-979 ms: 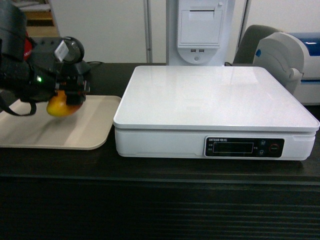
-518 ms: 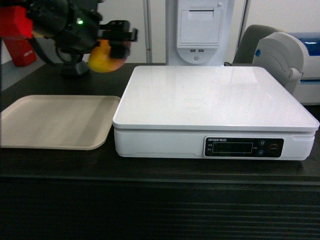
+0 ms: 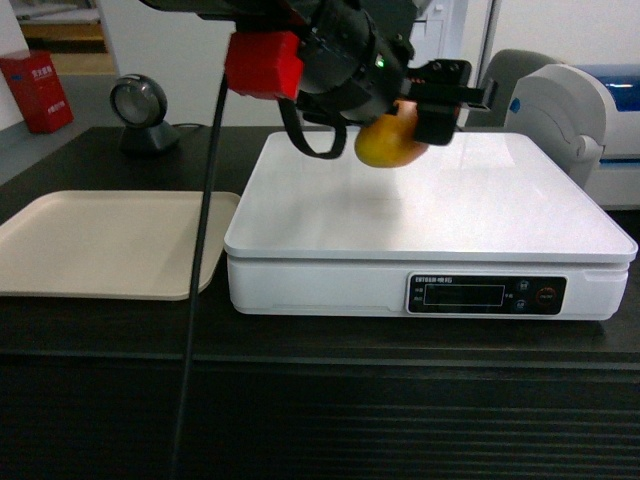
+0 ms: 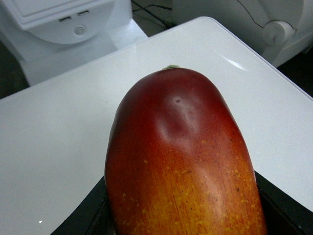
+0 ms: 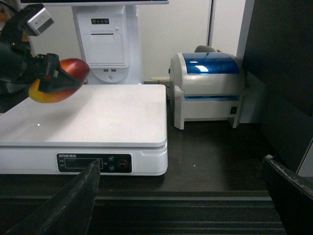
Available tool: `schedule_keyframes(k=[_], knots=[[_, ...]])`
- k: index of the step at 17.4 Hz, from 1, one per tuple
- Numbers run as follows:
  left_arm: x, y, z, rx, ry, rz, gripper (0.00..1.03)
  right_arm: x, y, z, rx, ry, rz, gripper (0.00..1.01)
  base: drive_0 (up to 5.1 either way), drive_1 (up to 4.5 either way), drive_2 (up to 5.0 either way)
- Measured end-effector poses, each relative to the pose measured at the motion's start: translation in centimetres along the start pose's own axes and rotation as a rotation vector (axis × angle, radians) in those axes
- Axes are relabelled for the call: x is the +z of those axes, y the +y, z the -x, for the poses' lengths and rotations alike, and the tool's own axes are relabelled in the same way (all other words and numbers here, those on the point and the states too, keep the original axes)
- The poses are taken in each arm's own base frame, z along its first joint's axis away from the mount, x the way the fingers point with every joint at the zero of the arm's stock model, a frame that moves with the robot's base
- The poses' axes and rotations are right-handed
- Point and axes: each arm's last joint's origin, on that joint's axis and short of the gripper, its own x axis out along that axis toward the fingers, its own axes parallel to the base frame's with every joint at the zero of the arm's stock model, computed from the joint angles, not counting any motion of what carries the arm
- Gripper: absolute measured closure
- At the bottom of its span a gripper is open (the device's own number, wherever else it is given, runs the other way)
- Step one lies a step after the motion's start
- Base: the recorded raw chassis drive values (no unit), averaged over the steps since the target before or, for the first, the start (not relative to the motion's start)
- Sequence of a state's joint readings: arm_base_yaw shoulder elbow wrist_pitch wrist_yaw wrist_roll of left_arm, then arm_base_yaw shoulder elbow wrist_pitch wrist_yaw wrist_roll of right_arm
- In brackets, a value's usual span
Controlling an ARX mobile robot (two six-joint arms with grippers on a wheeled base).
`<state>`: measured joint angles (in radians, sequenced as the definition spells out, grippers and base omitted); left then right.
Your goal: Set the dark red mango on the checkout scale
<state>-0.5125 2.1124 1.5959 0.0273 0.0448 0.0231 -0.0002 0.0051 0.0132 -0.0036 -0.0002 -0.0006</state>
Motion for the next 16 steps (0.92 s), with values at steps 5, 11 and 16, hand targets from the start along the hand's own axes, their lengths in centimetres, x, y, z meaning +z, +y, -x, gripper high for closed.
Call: schedule_keyframes(k=[5,11,16], knots=[[0.3,-2.7,-2.2,-0.049,0.010,-0.029,0.41,0.0,0.0,0.0,0.000,0.000,0.000,0.03,0.0,0.00,0.0],[-0.6,-3.4,-5.7,-0.043,0.081,-0.017,0.41,0.0,0.0,0.0,0.000,0.000,0.000,0.03,0.0,0.00,0.0],[-0.7,-4.3,-6.5,-0.046,0.109,-0.038,0.41,0.0,0.0,0.0,0.000,0.000,0.000,0.03,0.0,0.00,0.0]])
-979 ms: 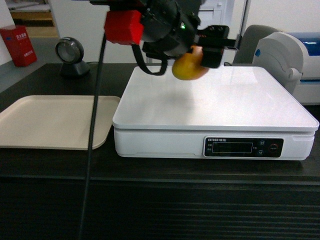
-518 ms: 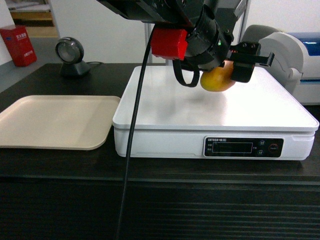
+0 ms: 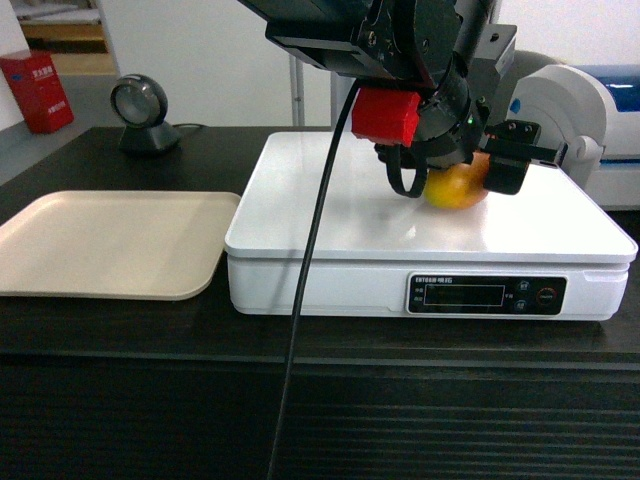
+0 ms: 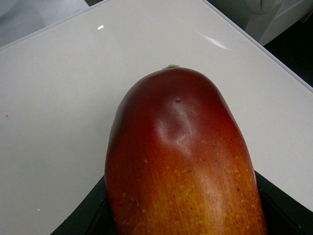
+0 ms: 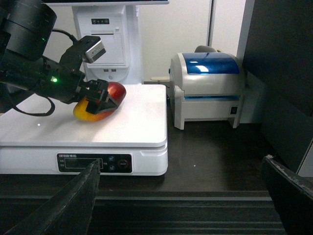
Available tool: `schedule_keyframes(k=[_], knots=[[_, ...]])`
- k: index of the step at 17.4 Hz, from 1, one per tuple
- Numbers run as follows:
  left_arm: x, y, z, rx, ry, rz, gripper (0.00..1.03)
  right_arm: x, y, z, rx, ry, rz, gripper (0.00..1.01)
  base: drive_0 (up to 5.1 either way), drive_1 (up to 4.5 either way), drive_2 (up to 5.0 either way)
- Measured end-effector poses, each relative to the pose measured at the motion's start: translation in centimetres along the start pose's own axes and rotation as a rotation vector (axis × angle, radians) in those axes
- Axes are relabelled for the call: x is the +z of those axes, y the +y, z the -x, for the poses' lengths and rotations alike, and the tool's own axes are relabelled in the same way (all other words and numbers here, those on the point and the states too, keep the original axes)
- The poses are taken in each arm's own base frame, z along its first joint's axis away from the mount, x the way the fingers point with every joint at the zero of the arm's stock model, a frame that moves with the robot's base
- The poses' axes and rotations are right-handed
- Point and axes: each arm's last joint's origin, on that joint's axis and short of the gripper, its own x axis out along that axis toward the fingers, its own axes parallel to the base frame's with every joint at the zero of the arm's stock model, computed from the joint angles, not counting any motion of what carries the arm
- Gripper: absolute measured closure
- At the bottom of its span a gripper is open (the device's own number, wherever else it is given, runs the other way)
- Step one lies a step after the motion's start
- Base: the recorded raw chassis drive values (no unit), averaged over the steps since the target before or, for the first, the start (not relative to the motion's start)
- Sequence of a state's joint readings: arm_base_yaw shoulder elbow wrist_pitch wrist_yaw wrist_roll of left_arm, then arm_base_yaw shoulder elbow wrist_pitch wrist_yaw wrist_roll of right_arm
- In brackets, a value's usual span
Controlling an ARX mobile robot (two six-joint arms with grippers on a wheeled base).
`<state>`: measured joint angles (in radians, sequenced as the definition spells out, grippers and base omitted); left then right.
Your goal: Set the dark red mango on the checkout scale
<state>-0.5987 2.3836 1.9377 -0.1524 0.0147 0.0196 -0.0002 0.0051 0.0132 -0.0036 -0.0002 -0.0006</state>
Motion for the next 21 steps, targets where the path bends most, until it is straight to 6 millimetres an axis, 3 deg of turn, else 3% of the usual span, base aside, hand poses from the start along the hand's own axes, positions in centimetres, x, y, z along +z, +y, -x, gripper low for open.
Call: schedule_keyframes(k=[1,5,9,11,15,18,21], knots=[[0.0,0.0,0.0,0.000,0.001,-0.007,0.41,0.0,0.0,0.0,0.000,0.000,0.000,0.03,0.0,0.00,0.0],[0.1,0.7,0.0,0.010,-0.012,-0.010,0.03,0.0,0.0,0.0,0.000,0.000,0.000,0.03,0.0,0.00,0.0],[-0.7,1.0,0.3,0.014,-0.032,-0.013,0.05,0.0,0.0,0.0,0.000,0.000,0.000,0.03,0.0,0.00,0.0],[0.0,1.0,1.2,0.014,-0.071,-0.013,0.05,0.0,0.0,0.0,0.000,0.000,0.000,0.03,0.0,0.00,0.0],[2.9,1.0,5.7,-0.006,-0.209,-0.009,0.05,0.0,0.0,0.0,0.000,0.000,0.000,0.03,0.0,0.00,0.0],[3.6,1.9,9.3,-0.003,-0.283,0.006,0.05,0.0,0.0,0.0,0.000,0.000,0.000,0.03,0.0,0.00,0.0],[3.1,5.7,13.6,0.061,-0.376,0.075,0.05,0.0,0.0,0.0,0.000,0.000,0.000,0.03,0.0,0.00,0.0]])
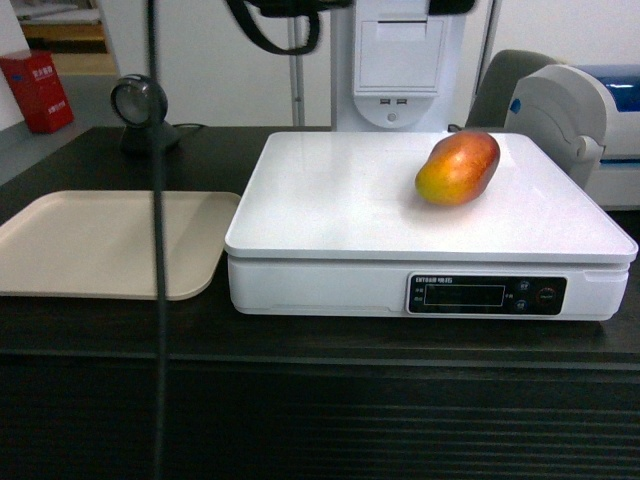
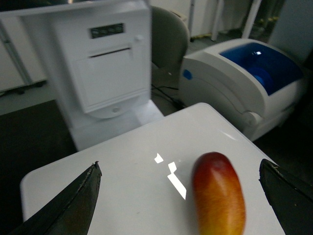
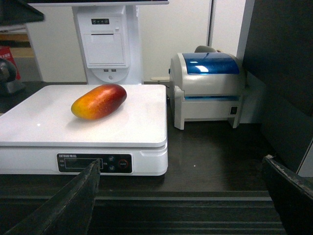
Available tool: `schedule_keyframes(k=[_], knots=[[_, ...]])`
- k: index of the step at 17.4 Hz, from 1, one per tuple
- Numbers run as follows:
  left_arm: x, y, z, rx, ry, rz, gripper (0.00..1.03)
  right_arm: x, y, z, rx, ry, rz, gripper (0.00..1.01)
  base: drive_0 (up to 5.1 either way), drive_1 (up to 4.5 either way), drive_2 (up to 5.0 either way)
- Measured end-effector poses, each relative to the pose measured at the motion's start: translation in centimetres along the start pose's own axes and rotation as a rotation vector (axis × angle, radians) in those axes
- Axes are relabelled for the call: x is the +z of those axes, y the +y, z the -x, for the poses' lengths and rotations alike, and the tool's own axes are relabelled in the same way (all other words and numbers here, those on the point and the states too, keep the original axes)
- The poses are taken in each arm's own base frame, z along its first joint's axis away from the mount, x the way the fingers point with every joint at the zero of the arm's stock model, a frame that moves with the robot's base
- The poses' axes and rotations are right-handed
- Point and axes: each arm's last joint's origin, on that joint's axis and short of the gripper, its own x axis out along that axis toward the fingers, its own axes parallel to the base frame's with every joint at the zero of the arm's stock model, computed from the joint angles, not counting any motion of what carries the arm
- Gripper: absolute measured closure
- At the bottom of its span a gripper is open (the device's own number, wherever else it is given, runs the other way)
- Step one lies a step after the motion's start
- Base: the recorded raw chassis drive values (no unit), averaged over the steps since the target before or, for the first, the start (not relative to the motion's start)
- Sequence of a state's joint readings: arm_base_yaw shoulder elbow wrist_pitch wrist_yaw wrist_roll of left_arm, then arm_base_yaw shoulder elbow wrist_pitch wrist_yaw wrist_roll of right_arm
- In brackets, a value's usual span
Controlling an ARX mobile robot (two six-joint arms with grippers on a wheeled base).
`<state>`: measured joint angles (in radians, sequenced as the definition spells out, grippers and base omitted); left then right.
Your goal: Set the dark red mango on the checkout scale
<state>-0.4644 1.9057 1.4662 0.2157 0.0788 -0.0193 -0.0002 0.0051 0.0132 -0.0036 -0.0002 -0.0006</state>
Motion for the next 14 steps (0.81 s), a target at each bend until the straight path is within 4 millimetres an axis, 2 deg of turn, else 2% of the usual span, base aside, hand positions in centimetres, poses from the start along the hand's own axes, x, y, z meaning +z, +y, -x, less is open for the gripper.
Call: schedule_keyframes(k=[3,7,11,14], knots=[[0.8,4.7,5.5,0.125,-0.092,0.053,0.05,0.0,0.0,0.0,0.000,0.000,0.000,0.03,0.0,0.00,0.0],[0.0,8.6,13.6,0.249,-0.168,0.116,0.05,0.0,0.0,0.0,0.000,0.000,0.000,0.03,0.0,0.00,0.0],[-0.7,11.8,21.7,0.455,-0.278,0.103,0.05,0.0,0.0,0.0,0.000,0.000,0.000,0.03,0.0,0.00,0.0],[-1.4,12.3,23.7,0.502,-0.281,0.100,0.05,0.0,0.0,0.0,0.000,0.000,0.000,0.03,0.0,0.00,0.0]])
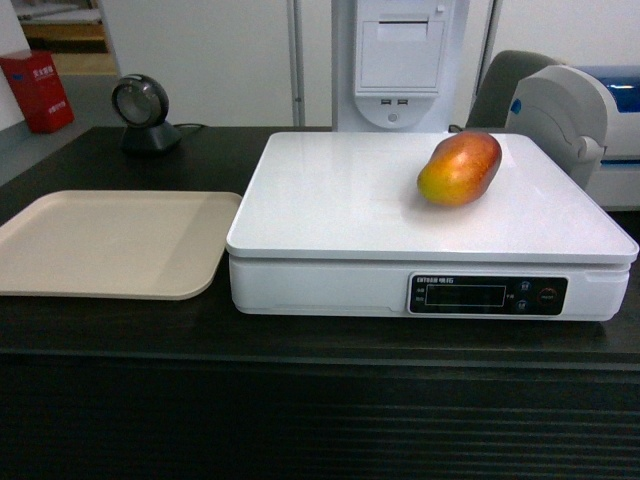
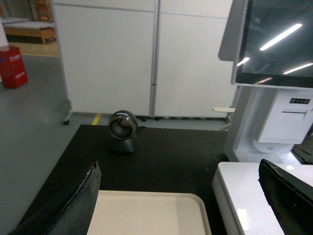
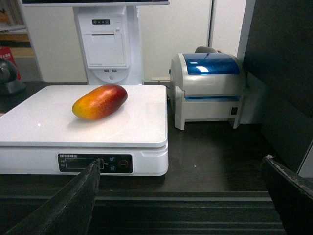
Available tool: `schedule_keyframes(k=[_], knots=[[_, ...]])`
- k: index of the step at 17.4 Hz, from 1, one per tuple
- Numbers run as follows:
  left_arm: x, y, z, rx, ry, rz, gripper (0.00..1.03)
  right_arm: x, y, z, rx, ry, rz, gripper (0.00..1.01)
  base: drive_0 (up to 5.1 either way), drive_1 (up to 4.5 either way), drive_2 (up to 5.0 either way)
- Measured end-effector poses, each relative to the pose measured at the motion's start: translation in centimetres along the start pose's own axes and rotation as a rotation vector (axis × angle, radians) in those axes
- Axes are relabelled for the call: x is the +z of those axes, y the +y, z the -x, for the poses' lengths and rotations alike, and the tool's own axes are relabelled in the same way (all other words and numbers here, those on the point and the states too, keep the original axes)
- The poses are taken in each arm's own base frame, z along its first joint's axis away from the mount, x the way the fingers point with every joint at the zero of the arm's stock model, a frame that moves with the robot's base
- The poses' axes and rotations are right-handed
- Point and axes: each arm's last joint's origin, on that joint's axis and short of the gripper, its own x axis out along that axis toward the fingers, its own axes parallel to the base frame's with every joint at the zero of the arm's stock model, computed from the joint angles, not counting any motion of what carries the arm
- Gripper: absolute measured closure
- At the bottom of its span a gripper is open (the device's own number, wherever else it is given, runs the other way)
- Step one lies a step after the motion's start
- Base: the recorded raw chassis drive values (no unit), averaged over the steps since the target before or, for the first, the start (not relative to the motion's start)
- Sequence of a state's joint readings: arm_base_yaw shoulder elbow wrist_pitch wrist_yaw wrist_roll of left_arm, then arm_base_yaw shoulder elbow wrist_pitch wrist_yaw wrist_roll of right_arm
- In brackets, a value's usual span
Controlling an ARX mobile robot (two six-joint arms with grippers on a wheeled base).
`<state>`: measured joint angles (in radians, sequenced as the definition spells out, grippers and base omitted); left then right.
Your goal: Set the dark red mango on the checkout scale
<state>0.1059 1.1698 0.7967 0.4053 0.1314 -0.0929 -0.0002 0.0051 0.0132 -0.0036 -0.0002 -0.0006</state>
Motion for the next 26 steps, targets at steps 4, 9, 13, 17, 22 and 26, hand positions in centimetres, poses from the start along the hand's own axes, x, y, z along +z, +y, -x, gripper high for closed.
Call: schedule_keyframes(k=[4,9,13,17,22,26], knots=[[-0.4,0.9,1.6,0.032,0.004,-0.022,0.05,0.0,0.0,0.0,0.000,0.000,0.000,0.03,0.0,0.00,0.0],[-5.0,-0.4,6.4,0.026,0.020,-0.072,0.52,0.0,0.0,0.0,0.000,0.000,0.000,0.03,0.0,0.00,0.0],[-8.7,-1.1,8.9,0.031,0.040,-0.071,0.92,0.0,0.0,0.0,0.000,0.000,0.000,0.03,0.0,0.00,0.0],[-10.5,-1.8,10.6,0.022,0.030,-0.075,1.01,0.0,0.0,0.0,0.000,0.000,0.000,0.03,0.0,0.00,0.0],[-12.1,-1.6,12.3,0.029,0.035,-0.075,1.01,0.0,0.0,0.0,0.000,0.000,0.000,0.03,0.0,0.00,0.0],[-13.2,-1.6,13.5,0.029,0.036,-0.075,1.01,0.0,0.0,0.0,0.000,0.000,0.000,0.03,0.0,0.00,0.0]])
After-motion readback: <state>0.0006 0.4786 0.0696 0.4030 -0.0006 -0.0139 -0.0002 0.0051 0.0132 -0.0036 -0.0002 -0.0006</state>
